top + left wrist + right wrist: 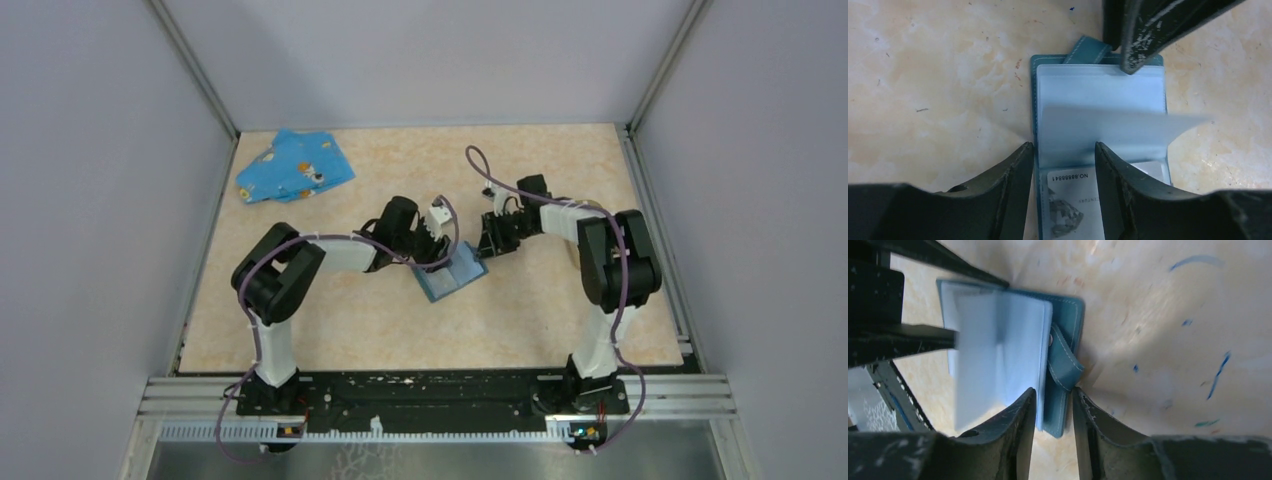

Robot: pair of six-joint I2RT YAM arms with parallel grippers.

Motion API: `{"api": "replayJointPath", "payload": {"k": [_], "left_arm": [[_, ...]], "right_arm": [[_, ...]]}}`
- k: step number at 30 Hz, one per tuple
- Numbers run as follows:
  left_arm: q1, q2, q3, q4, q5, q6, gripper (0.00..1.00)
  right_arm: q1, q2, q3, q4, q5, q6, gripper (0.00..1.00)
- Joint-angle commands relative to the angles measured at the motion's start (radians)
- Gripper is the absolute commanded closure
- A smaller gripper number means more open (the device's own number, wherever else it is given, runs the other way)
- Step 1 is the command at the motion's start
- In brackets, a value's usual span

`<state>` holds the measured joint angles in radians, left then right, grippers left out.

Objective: Put the credit cards into the card holder
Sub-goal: Open the card holder at the center of the board, then move the storage box to the center of the board.

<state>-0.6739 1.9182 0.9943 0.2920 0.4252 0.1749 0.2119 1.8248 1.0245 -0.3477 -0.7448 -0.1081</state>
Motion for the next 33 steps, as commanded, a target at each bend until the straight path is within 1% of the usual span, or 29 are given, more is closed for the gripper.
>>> {"api": "replayJointPath", "payload": {"k": [1, 2, 5, 8, 10, 12, 14, 16, 18, 20, 23, 26, 27, 29, 33], "left_arm": [[0.018, 0.046, 0.043, -0.009, 0.047, -0.068, 0.46], [0.021, 0.047, 0.035, -0.013, 0.048, -0.088, 0.47], [0.023, 0.031, -0.03, 0.021, 0.046, -0.168, 0.49], [0.023, -0.002, -0.116, 0.094, 0.016, -0.35, 0.52], [0.023, -0.014, -0.167, 0.129, -0.003, -0.52, 0.53], [0.022, -0.015, -0.227, 0.19, -0.011, -0.671, 0.55], [0.009, -0.015, -0.306, 0.324, -0.024, -0.789, 0.58], [-0.021, -0.022, -0.389, 0.425, -0.075, -0.882, 0.6], [-0.06, -0.023, -0.429, 0.485, -0.139, -0.959, 0.6], [-0.102, -0.02, -0.462, 0.548, -0.207, -1.037, 0.61], [-0.168, 0.001, -0.503, 0.648, -0.303, -1.128, 0.62], [-0.212, 0.025, -0.541, 0.752, -0.366, -1.18, 0.64], [-0.224, 0.029, -0.549, 0.787, -0.385, -1.183, 0.64], [-0.252, 0.029, -0.558, 0.811, -0.413, -1.175, 0.64], [-0.293, 0.013, -0.582, 0.901, -0.461, -1.119, 0.64]], "right_arm": [[0.013, 0.088, 0.171, -0.083, -0.005, -0.029, 0.72], [0.021, 0.109, 0.201, -0.091, -0.01, -0.03, 0.75], [0.061, 0.174, 0.273, -0.111, -0.024, -0.03, 0.78], [0.095, 0.198, 0.306, -0.107, -0.046, -0.03, 0.78], [0.095, 0.173, 0.309, -0.095, -0.062, -0.031, 0.76], [0.074, 0.118, 0.317, -0.096, -0.061, -0.045, 0.73], [0.035, 0.041, 0.315, -0.096, -0.042, -0.077, 0.68], [-0.001, -0.052, 0.298, -0.106, -0.017, -0.139, 0.62], [-0.022, -0.156, 0.261, -0.132, -0.013, -0.218, 0.57], [-0.028, -0.27, 0.184, -0.122, -0.013, -0.271, 0.52], [-0.028, -0.443, 0.023, -0.07, -0.035, -0.321, 0.48], [-0.028, -0.56, -0.129, -0.044, -0.02, -0.336, 0.48], [-0.029, -0.575, -0.173, -0.054, -0.003, -0.339, 0.48], [-0.044, -0.57, -0.195, -0.106, -0.014, -0.352, 0.49], [-0.109, -0.475, -0.113, -0.29, -0.12, -0.428, 0.49]]}}
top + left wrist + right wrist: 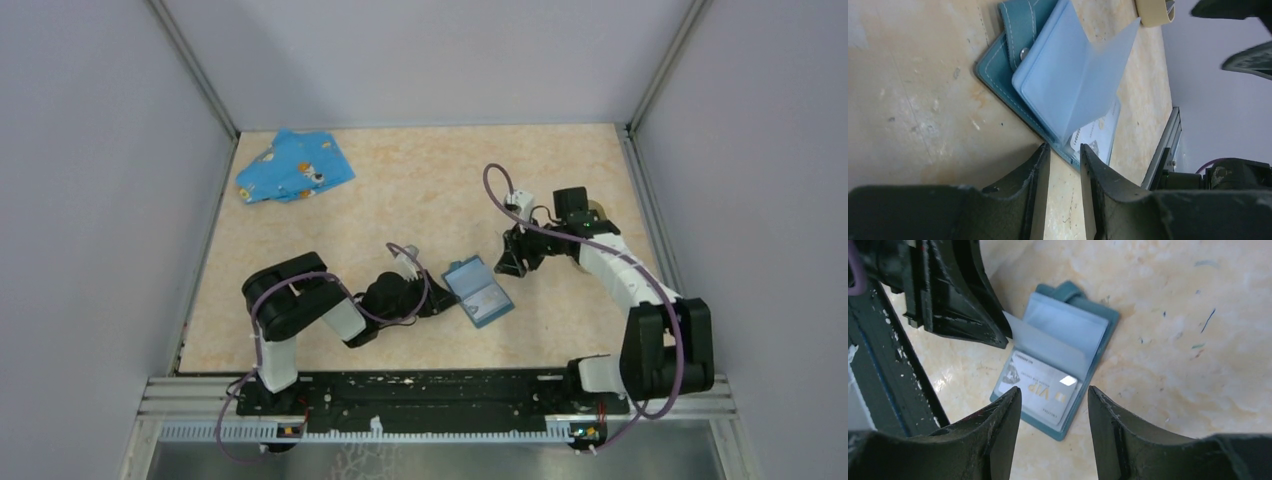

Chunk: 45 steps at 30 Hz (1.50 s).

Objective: Put the credit cards into the card holder
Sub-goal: Move the storage box to the center of the board.

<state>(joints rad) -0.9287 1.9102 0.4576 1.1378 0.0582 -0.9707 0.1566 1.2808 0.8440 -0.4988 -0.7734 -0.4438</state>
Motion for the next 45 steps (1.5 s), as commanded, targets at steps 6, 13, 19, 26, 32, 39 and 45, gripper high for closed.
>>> {"api": "replayJointPath", "payload": {"k": [6, 13, 19, 26, 32, 39, 45], "left_arm": [[-0.059, -0.188, -0.179, 0.116, -0.186, 0.247, 0.64], [-0.058, -0.579, -0.163, -0.25, -0.228, 0.684, 0.42], [-0.056, -0.662, -0.163, -0.254, -0.323, 0.777, 0.01], [-0.054, -0.675, -0.153, -0.315, -0.17, 0.773, 0.05], [-0.055, -0.716, -0.239, -0.278, -0.172, 0.695, 0.05], [-0.055, -0.75, -0.305, -0.249, -0.171, 0.62, 0.04], [-0.056, -0.764, -0.317, -0.263, -0.149, 0.59, 0.02]], "right_arm": [[-0.149, 0.105, 0.112, -0.218, -0.177, -0.16, 0.49], [-0.427, -0.032, 0.114, -0.109, -0.173, -0.102, 0.31], [-0.563, 0.07, 0.185, -0.198, -0.077, -0.169, 0.28], [-0.508, 0.203, 0.216, -0.069, 0.205, -0.126, 0.28], [-0.401, 0.32, 0.219, 0.049, 0.415, -0.048, 0.32], [-0.33, 0.412, 0.276, 0.032, 0.485, -0.103, 0.55], [-0.21, 0.413, 0.265, 0.006, 0.488, -0.198, 0.88]]}}
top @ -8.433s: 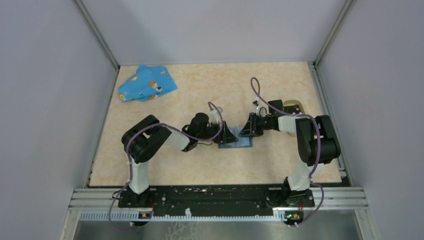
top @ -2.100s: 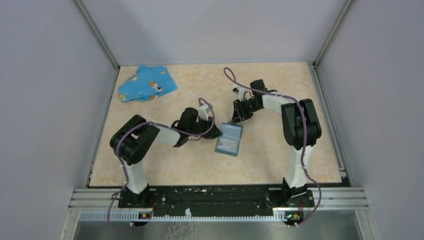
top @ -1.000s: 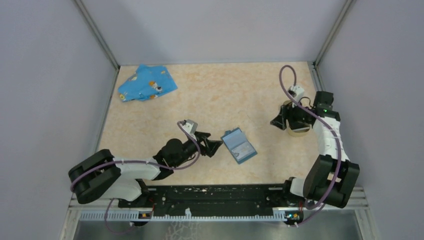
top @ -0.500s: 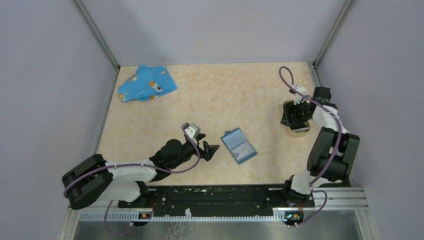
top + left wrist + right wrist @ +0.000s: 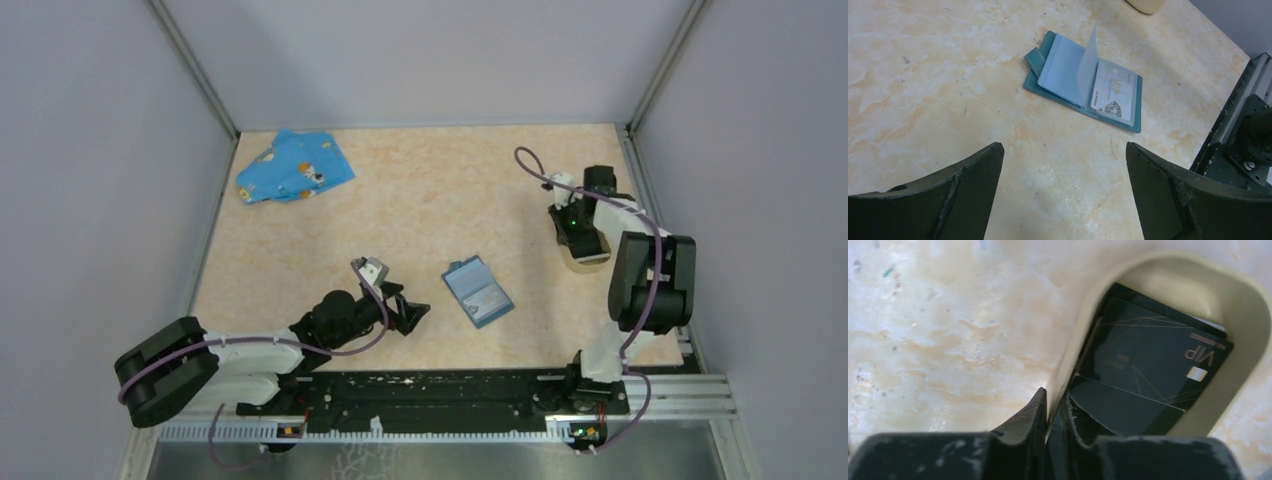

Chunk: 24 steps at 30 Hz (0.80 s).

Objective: Put the credit cards into the card holder
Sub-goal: Move the storage box to the center of the board.

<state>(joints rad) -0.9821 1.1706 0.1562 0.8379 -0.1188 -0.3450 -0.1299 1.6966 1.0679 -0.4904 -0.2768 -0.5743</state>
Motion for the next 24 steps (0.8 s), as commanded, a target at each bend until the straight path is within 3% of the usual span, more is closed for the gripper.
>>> {"api": "replayJointPath", "payload": {"k": [1, 6, 16, 18, 20, 22, 24], "left_arm": [[-0.002, -0.029, -0.018, 0.033, 0.029, -0.04, 0.01], [-0.001, -0.048, -0.028, 0.019, 0.036, -0.054, 0.01], [-0.001, -0.054, -0.026, 0.018, 0.069, -0.077, 0.01], [-0.002, -0.045, -0.018, 0.021, 0.083, -0.078, 0.01], [-0.002, -0.032, -0.008, 0.027, 0.098, -0.079, 0.01], [-0.001, -0.018, 0.0, 0.033, 0.109, -0.084, 0.01], [-0.003, -0.012, 0.007, 0.039, 0.114, -0.093, 0.01]], "right_arm": [[0.091, -0.004, 0.042, -0.015, -0.018, -0.082, 0.91], [0.167, -0.013, 0.047, -0.116, -0.076, -0.215, 0.97], [0.254, -0.145, -0.069, -0.3, -0.084, -0.706, 0.92], [0.255, -0.178, -0.093, -0.314, -0.065, -0.765, 0.85], [0.255, -0.203, -0.097, -0.306, -0.065, -0.758, 0.72], [0.253, -0.231, -0.067, -0.307, -0.097, -0.694, 0.59], [0.251, -0.26, -0.023, -0.309, -0.143, -0.586, 0.52]]}}
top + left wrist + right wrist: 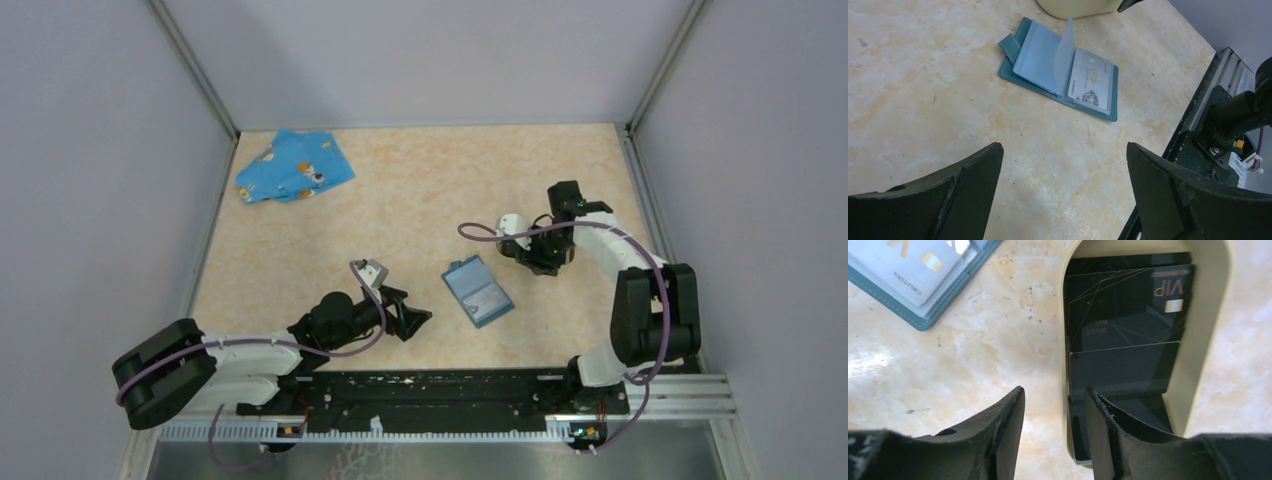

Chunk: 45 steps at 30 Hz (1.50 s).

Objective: Put the credit cards into the card holder
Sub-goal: Move the storage box to the center of the board.

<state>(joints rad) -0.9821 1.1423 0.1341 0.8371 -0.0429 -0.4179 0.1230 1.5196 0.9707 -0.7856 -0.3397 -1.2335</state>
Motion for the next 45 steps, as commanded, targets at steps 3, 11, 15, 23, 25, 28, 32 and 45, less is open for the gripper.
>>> {"api": "replayJointPath", "payload": {"k": [3, 11, 15, 23, 25, 28, 32, 45], "left_arm": [[-0.002, 0.01, 0.034, 0.039, 0.061, -0.032, 0.01], [-0.001, -0.047, 0.014, 0.027, 0.063, -0.051, 0.01], [-0.002, -0.061, 0.005, 0.037, 0.061, -0.06, 0.01], [-0.002, -0.07, -0.027, 0.073, 0.052, -0.092, 0.01], [-0.002, -0.061, -0.028, 0.078, 0.052, -0.095, 0.01], [-0.001, -0.046, -0.022, 0.086, 0.056, -0.095, 0.01], [-0.002, -0.026, -0.01, 0.088, 0.06, -0.091, 0.01], [-0.002, -0.024, -0.025, 0.102, 0.063, -0.101, 0.01]], "right_arm": [[-0.029, -0.14, 0.104, 0.033, -0.136, 0.26, 0.4], [-0.431, -0.182, 0.028, 0.252, -0.347, 0.968, 0.1], [-0.49, -0.145, -0.015, 0.302, -0.348, 1.059, 0.13], [-0.489, -0.051, -0.016, 0.33, -0.352, 1.141, 0.38], [-0.489, -0.034, -0.019, 0.339, -0.337, 1.148, 0.38], [-0.485, -0.014, -0.023, 0.359, -0.34, 1.161, 0.43], [-0.465, 0.017, -0.012, 0.366, -0.323, 1.169, 0.45], [-0.414, 0.089, -0.002, 0.367, -0.256, 1.215, 0.54]]}}
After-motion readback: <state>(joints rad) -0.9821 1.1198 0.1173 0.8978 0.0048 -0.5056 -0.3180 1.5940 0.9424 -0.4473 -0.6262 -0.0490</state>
